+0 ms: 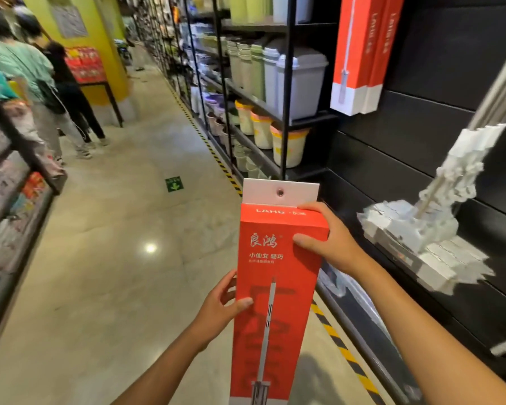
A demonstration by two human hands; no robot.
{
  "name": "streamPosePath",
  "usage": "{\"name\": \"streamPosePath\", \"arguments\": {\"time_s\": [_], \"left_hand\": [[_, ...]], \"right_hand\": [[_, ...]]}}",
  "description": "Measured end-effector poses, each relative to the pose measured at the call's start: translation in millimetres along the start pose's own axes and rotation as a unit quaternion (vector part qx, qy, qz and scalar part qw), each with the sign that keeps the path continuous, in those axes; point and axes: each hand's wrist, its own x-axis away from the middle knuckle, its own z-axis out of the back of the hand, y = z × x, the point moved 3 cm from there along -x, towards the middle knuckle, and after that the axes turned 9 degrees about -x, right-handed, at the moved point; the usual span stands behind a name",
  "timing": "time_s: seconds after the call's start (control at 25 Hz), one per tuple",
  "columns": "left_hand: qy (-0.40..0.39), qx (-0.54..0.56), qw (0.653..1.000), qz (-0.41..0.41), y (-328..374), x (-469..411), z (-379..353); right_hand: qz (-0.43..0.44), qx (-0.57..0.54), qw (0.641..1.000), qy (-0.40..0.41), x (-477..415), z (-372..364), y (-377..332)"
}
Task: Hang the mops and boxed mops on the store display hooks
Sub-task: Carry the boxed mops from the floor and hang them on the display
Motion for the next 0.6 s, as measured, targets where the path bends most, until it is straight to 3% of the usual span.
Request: {"name": "streamPosePath", "arguments": {"time_s": [0.24,0.6], "left_hand": [[0.075,0.022,0.996,0.033,-9.7,-67.0,57.2],[0.108,0.044,0.993,0.034,-32.7,-194.6,161.3]], "right_hand": [[0.006,-0.003,0.996,-0.086,-134.2,-32.8,24.4],[0.012,0.000,0.994,-0.105,-300.2,-84.5,57.6]]}}
